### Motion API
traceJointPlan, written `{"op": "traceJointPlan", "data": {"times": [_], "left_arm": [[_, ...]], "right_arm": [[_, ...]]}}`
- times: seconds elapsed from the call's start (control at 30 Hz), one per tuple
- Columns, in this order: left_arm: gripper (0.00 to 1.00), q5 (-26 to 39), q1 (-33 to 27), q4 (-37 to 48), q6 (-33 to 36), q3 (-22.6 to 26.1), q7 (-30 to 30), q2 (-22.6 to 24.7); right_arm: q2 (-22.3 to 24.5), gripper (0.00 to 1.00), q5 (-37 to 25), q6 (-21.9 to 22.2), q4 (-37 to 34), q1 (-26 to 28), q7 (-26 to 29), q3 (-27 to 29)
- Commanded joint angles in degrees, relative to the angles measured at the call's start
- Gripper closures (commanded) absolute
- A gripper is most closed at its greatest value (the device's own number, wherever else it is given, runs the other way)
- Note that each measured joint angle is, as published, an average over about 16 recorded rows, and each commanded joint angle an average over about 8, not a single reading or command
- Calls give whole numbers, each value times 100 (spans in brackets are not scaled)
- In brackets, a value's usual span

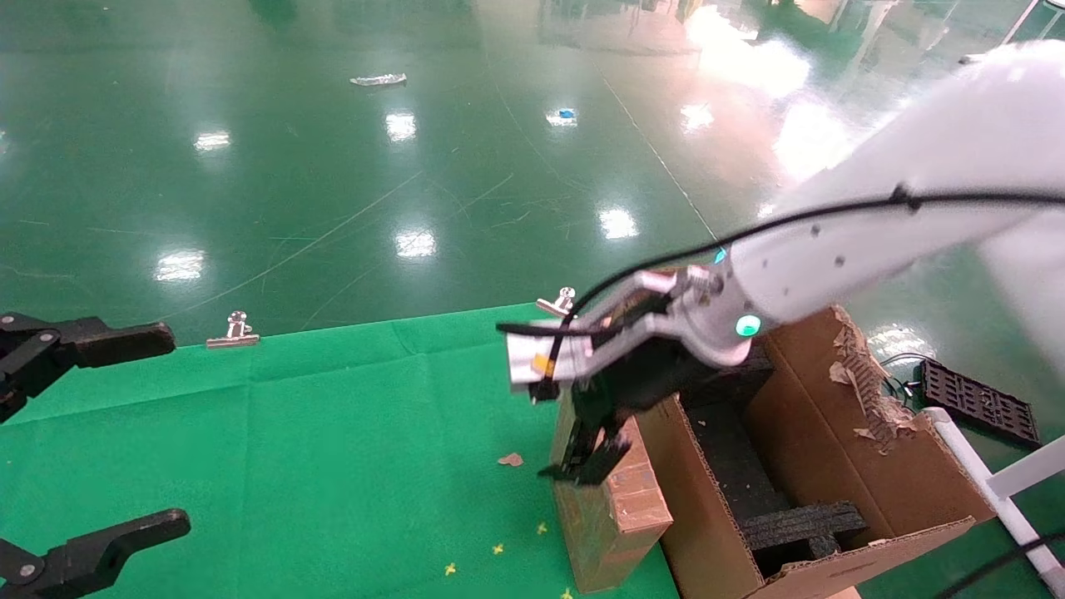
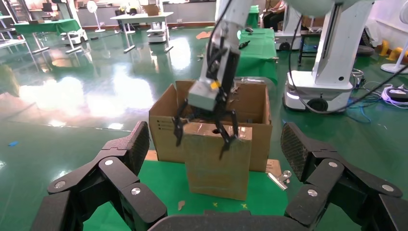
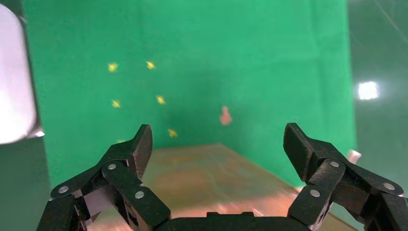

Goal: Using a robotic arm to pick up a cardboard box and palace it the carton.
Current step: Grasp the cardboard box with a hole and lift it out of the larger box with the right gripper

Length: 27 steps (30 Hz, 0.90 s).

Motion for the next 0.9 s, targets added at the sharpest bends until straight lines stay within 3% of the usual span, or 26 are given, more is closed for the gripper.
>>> {"op": "traceJointPlan", "data": {"times": [0.03, 0.37, 0.63, 0.9], "left_arm": [[0, 0, 0, 0, 0, 0, 0, 0], [0, -2, -1, 0, -1, 2, 1, -1], [0, -3, -1, 0, -2, 4, 2, -2], [0, -4, -1, 0, -2, 6, 3, -2]], "right_arm": [[-29, 0, -29, -27, 3, 300, 22, -260], [3, 0, 429, -30, -12, 1645, 40, -1913], [-269, 0, 498, 16, -16, 2218, 552, -3166], [-452, 0, 667, 101, -54, 2699, 1303, -3931]]}}
